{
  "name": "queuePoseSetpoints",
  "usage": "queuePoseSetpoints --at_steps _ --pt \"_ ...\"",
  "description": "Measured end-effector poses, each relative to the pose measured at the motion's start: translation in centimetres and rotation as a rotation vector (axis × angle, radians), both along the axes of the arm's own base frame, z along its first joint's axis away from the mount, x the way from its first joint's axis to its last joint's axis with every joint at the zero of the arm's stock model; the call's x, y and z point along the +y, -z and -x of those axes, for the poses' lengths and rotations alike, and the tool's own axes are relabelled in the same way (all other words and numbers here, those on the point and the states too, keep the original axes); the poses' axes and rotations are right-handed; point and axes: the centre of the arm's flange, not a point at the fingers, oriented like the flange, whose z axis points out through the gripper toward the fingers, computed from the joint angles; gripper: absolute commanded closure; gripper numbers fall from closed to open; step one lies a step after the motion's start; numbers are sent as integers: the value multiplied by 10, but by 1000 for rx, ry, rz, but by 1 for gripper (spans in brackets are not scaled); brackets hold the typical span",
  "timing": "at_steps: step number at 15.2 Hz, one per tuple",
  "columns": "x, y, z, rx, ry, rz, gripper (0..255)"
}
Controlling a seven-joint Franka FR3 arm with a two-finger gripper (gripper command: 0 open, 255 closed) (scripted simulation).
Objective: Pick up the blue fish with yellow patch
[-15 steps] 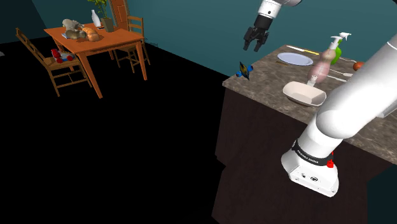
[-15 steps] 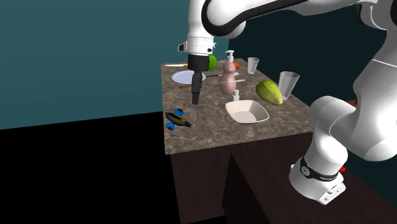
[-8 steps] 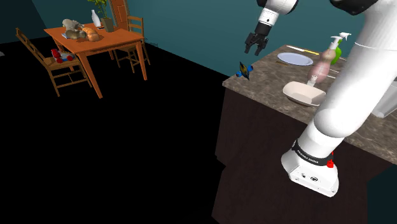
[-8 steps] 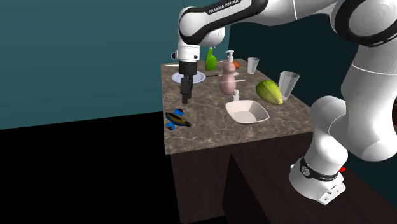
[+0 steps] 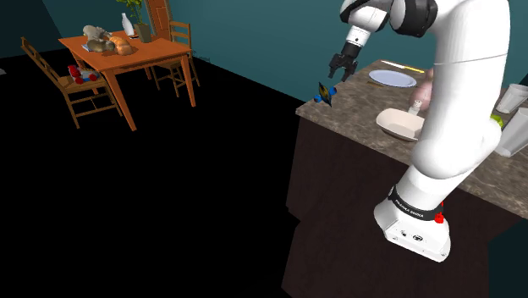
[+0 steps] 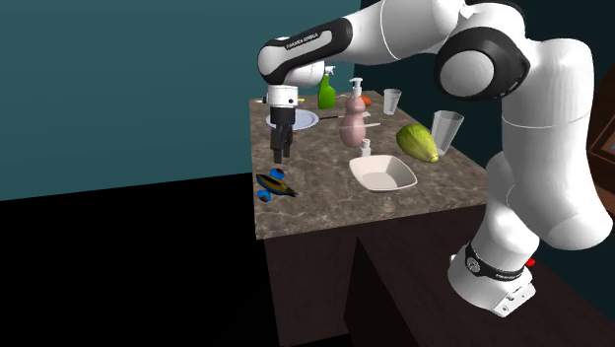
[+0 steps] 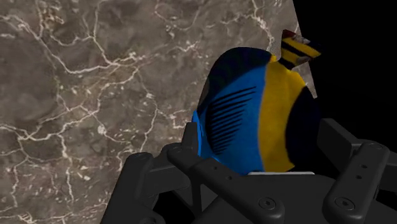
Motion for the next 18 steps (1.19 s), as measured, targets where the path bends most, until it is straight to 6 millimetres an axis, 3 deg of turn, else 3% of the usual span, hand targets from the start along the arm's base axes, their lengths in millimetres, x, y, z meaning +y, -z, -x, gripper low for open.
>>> queuePoseSetpoints --at_steps 4,11,12,18 --pt "-37 31 -3 11 28 -26 0" --pt "-41 66 -5 11 30 -30 0" --pt "-41 69 -5 11 30 -30 255" --pt "-41 72 -4 10 30 -30 255"
